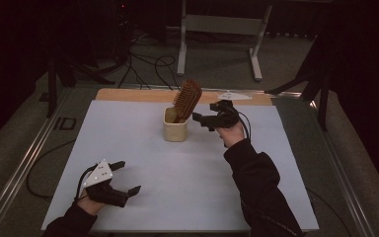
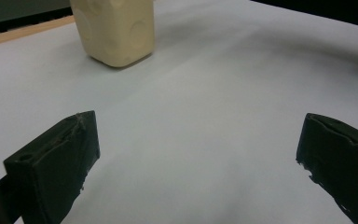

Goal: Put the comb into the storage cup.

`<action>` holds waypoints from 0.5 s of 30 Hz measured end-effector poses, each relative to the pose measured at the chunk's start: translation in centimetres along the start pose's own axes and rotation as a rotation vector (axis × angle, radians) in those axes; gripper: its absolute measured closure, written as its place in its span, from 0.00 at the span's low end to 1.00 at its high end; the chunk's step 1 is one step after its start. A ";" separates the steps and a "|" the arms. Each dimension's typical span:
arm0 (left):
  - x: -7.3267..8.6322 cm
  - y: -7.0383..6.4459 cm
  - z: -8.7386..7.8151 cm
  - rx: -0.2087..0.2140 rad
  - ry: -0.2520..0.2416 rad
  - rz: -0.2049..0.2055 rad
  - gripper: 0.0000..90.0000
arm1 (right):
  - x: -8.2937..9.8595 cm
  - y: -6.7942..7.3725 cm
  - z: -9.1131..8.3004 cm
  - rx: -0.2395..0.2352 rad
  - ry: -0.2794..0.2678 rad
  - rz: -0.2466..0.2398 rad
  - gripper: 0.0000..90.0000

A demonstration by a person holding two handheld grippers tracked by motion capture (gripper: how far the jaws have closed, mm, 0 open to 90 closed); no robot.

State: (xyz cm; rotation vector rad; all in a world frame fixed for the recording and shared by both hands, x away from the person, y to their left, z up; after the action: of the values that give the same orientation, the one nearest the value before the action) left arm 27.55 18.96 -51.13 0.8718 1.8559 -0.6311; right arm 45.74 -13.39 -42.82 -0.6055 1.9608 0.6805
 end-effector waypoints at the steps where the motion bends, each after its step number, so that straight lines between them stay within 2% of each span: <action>1: 0.0 0.0 0.0 0.000 0.000 0.000 0.00 | 0.1 0.0 -0.1 -0.001 0.001 -0.003 0.11; 11: 0.0 0.0 0.0 -0.002 0.002 0.004 0.00 | 1.7 0.0 -1.4 -0.016 0.012 -0.025 0.11; 15: 0.0 -0.1 0.0 -0.002 0.005 0.004 0.00 | 2.8 0.0 -2.1 -0.023 0.008 -0.034 0.11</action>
State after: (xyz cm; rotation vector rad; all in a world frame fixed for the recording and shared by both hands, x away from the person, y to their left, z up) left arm 27.47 18.92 -51.16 0.8765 1.8578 -0.6250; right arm 43.22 -15.23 -44.48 -0.6552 1.9483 0.6815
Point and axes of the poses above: each handheld gripper's, and its own axes: z roughly forward along the jaws, x roughly out of its underside, y roughly to its left, the point moved 4 cm from there along z, roughly forward along the jaws, and after that the axes turned 2 degrees about -y, right-handed, at the moved point
